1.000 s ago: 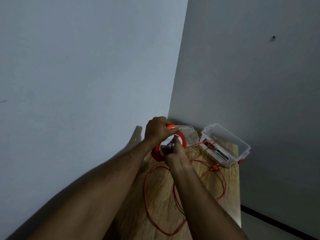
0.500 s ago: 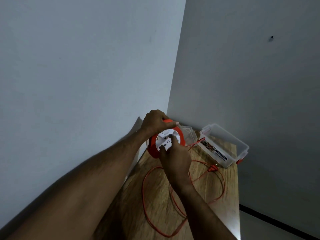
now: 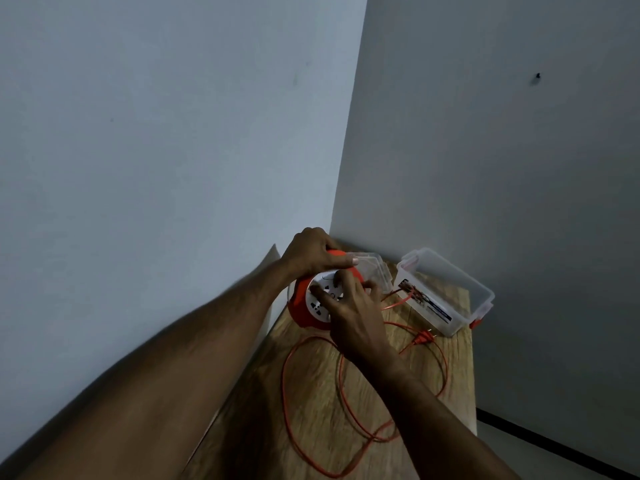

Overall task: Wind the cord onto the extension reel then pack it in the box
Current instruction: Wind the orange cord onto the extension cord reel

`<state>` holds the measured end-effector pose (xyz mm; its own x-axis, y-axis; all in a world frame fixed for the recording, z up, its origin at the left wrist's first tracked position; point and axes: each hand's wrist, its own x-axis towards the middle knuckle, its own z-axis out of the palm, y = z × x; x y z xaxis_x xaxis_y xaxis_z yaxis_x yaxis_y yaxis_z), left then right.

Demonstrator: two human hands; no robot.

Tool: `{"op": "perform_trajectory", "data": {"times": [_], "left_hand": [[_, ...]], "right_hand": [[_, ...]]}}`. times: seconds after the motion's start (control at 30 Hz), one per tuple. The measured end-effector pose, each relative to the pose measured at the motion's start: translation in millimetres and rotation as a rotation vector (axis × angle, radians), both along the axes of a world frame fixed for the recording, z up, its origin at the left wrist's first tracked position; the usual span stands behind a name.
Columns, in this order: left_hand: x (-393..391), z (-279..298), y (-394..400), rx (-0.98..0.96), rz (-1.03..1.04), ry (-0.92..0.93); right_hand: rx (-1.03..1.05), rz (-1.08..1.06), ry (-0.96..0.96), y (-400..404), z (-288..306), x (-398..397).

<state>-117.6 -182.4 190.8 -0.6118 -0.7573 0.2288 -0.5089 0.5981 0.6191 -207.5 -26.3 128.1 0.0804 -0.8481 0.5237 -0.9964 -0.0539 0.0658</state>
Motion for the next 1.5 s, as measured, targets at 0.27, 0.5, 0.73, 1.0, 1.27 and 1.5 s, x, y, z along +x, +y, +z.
{"op": "perform_trajectory", "data": {"times": [0.27,0.5,0.73,1.0,1.27,1.5], "left_hand": [[-6.8,0.4,0.2,-0.03,0.028,0.068],[-15.4,-3.2,8.5,-0.123,0.044,0.017],[-0.9,-3.9,-4.8,0.026,0.139,0.1],[-7.6,-0.4,-0.1,0.027,0.135,0.108],[-6.5,-7.3,-4.8,0.027,0.103,0.143],[-11.1,-7.3,0.0,-0.068,0.096,0.116]], "right_hand": [[-0.089,-0.161,-0.412,-8.4,16.2,13.2],[-0.244,-0.644,-2.058,-25.6,30.1,44.8],[-0.269,-0.415,-1.137,-2.1,27.2,32.7],[-0.012,-0.222,-0.217,1.6,20.8,21.8],[0.13,-0.117,-0.266,-5.7,26.1,7.4],[0.068,-0.137,-0.325,-15.5,25.4,3.0]]}}
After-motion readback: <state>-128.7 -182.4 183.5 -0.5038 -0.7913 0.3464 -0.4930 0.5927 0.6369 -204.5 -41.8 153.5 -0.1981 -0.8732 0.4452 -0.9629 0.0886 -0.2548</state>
